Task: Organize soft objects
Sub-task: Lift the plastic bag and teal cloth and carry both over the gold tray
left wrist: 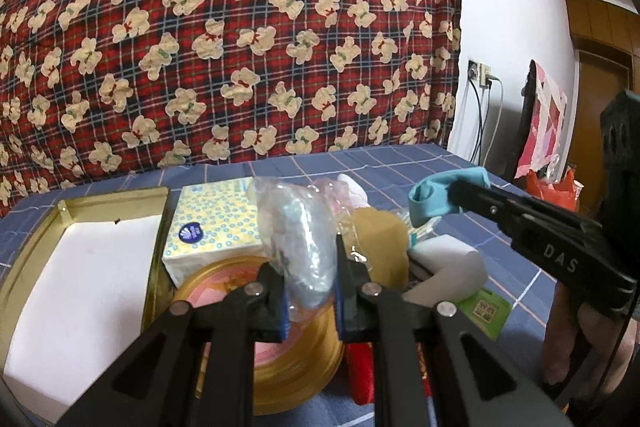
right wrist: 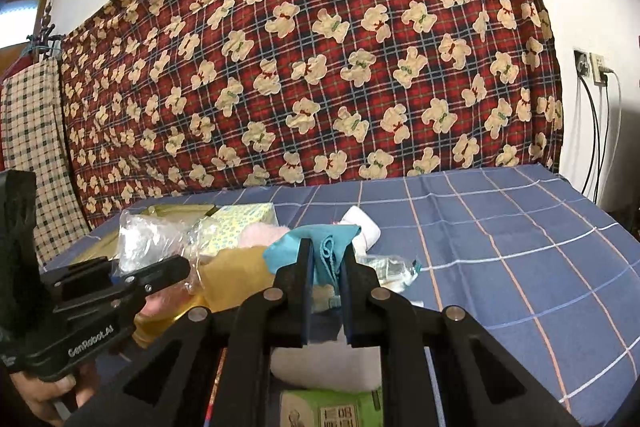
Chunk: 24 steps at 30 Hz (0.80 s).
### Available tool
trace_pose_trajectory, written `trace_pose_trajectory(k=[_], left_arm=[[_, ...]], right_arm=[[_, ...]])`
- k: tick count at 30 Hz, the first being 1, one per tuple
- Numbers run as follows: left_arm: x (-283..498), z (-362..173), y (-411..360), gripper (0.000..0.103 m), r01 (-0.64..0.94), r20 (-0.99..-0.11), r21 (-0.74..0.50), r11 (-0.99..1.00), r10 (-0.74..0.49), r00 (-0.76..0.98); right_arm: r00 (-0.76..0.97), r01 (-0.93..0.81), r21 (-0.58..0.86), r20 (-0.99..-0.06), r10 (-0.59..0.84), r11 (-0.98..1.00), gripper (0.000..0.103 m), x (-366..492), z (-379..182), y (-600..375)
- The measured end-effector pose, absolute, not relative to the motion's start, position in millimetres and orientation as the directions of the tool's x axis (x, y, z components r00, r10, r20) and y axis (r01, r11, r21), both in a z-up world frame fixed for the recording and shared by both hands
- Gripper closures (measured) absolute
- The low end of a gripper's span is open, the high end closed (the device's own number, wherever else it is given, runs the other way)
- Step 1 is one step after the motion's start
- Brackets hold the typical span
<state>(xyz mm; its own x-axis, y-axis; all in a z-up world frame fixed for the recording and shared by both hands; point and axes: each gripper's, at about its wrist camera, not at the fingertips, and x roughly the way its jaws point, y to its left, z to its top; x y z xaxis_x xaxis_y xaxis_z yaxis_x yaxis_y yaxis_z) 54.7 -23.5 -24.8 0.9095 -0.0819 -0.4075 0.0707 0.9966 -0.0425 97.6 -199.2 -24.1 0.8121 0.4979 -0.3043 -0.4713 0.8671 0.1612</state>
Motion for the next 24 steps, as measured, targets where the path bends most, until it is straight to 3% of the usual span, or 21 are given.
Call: trace_pose_trajectory(k=[24], left_arm=[[71.4, -23.5, -11.3, 0.09, -0.002, -0.379, -0.049, 0.999, -0.017, 0.925]], right_arm=[[0.861, -0.415, 0.1, -0.279, 0.426, 0.904, 0.09, 122.8, -22.1, -169.3]])
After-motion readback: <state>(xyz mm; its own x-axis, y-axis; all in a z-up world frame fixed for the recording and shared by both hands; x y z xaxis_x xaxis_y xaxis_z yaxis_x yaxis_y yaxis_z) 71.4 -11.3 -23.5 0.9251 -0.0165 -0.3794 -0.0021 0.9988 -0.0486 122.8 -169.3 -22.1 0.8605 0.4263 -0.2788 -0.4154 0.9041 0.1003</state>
